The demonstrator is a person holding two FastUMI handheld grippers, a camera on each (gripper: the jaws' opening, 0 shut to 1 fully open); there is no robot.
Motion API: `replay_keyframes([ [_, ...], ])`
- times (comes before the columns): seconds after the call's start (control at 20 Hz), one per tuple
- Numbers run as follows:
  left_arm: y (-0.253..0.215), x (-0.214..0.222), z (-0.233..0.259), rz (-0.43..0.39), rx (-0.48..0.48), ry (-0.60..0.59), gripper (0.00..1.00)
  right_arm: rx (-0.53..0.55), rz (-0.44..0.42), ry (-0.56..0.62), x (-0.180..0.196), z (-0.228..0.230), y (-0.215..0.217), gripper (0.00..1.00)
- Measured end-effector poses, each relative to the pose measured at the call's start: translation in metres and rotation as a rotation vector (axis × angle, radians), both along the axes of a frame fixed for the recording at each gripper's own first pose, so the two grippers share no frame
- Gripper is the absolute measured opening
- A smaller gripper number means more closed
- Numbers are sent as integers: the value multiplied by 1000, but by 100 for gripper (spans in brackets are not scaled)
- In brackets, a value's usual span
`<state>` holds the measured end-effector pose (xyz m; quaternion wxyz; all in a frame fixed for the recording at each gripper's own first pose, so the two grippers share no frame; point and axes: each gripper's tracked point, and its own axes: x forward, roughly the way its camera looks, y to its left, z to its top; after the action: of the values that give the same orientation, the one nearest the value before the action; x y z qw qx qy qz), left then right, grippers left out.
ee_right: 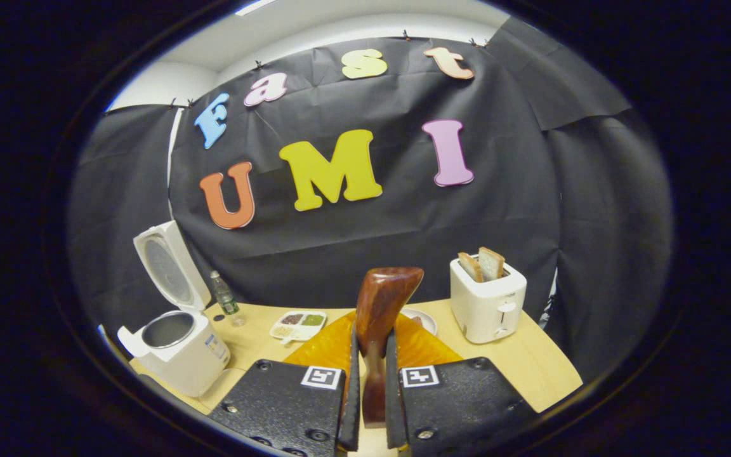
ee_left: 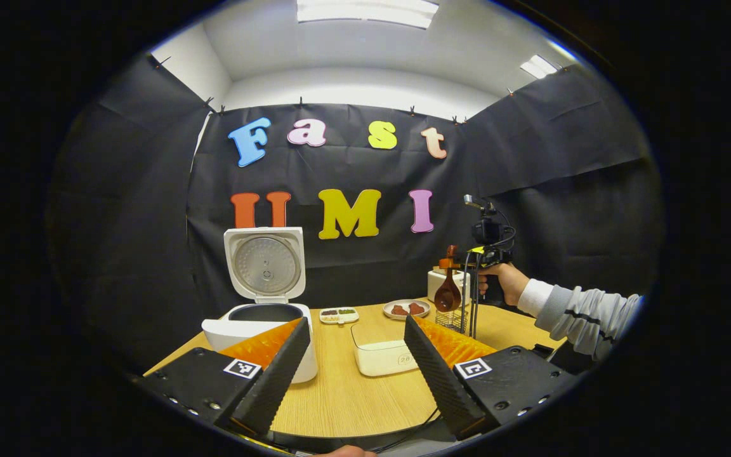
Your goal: Close the left gripper, press the button to open the rice cooker; take a wooden spoon from the chopstick holder with the right hand, scoop a spoonful of rice and pour it into the rice cooker, then put the wooden spoon back into the chopstick holder.
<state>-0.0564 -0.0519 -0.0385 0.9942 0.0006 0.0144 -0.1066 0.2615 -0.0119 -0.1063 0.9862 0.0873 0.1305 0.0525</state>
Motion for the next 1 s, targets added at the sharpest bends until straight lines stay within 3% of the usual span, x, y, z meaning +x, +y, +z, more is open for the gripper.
replay_keyframes([
  [0.2,11,5,-12,6,-10,42,96,32,53,-1,-11,5,53,22],
  [0.35,25,6,-14,48,-16,53,96,-7,93,-8,-15,-6,90,22],
  [0.5,26,5,-13,39,-32,54,95,-55,123,-16,-17,-25,121,22],
  [0.8,32,9,-17,31,-39,64,95,-209,69,-6,-19,-92,140,21],
  [1.0,35,8,-17,45,-47,66,95,-354,21,-75,-24,-109,139,21],
])
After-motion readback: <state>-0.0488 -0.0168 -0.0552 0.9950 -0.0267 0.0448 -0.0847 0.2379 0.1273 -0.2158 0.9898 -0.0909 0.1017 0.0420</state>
